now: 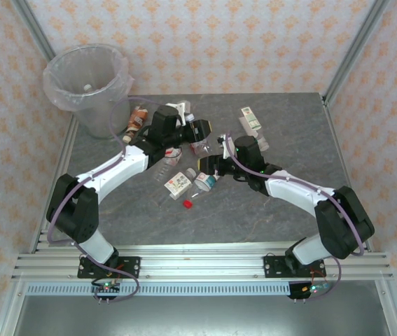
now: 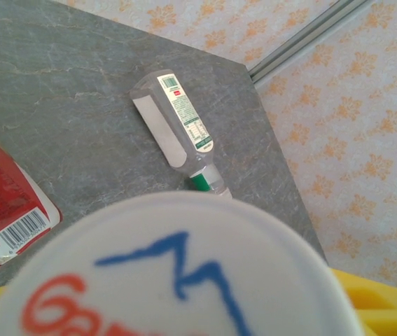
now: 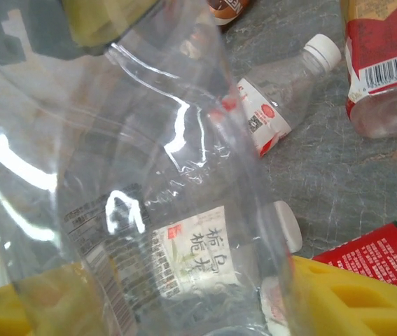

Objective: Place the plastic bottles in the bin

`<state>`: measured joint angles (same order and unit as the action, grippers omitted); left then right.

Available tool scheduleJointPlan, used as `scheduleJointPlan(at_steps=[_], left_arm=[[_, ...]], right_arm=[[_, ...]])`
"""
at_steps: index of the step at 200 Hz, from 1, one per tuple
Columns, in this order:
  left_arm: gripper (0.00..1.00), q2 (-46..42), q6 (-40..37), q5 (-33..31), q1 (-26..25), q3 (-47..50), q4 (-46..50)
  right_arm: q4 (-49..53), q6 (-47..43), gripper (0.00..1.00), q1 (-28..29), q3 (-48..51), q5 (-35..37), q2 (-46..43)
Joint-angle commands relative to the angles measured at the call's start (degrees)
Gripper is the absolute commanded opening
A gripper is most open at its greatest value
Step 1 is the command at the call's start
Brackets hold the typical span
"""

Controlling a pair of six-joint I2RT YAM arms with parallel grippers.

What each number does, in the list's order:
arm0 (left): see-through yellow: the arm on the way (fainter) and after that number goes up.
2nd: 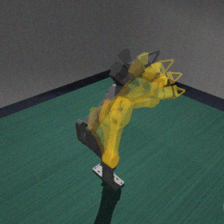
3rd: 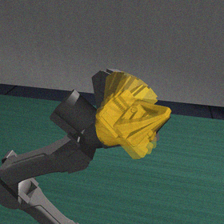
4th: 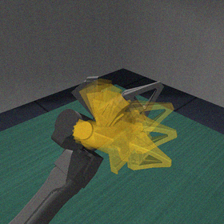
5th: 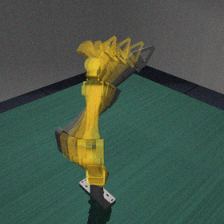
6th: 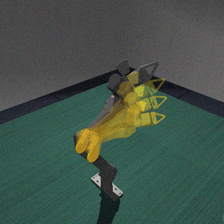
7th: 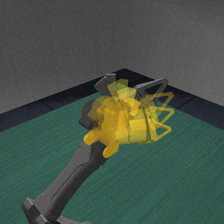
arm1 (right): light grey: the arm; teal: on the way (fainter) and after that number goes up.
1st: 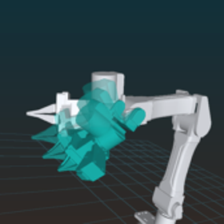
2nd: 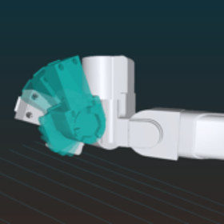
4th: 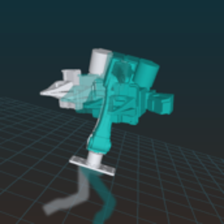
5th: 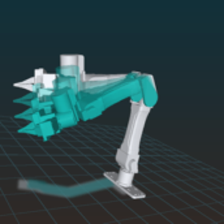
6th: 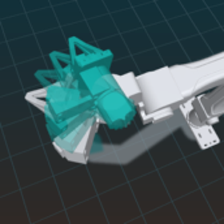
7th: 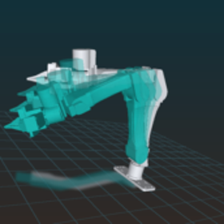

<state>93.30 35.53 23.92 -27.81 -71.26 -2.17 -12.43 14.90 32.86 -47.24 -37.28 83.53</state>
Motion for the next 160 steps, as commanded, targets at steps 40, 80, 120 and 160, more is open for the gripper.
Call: scheduleJointPlan(at_steps=[40, 80, 120, 160], left_arm=[[0.54, 1.36, -1.25, -2.39, -0.43, -3.44, 2.77], [0.53, 1.62, -1.51, -4.12, -0.31, -5.23, 4.62], [0.52, 1.35, -4.15, -6.83, -0.14, -7.48, 8.52], [0.49, 0.79, -7.23, -14.20, 1.17, -11.10, 17.59]], right_arm=[[2.03, -4.45, 0.78, 0.39, -1.72, 2.68, -1.05], [2.46, -6.43, 0.88, 0.37, -0.38, 3.80, -3.53], [1.35, -6.52, 0.99, 0.36, 1.90, 10.56, -6.90], [0.84, -5.54, 0.99, 0.36, 3.77, 22.42, -9.29]])
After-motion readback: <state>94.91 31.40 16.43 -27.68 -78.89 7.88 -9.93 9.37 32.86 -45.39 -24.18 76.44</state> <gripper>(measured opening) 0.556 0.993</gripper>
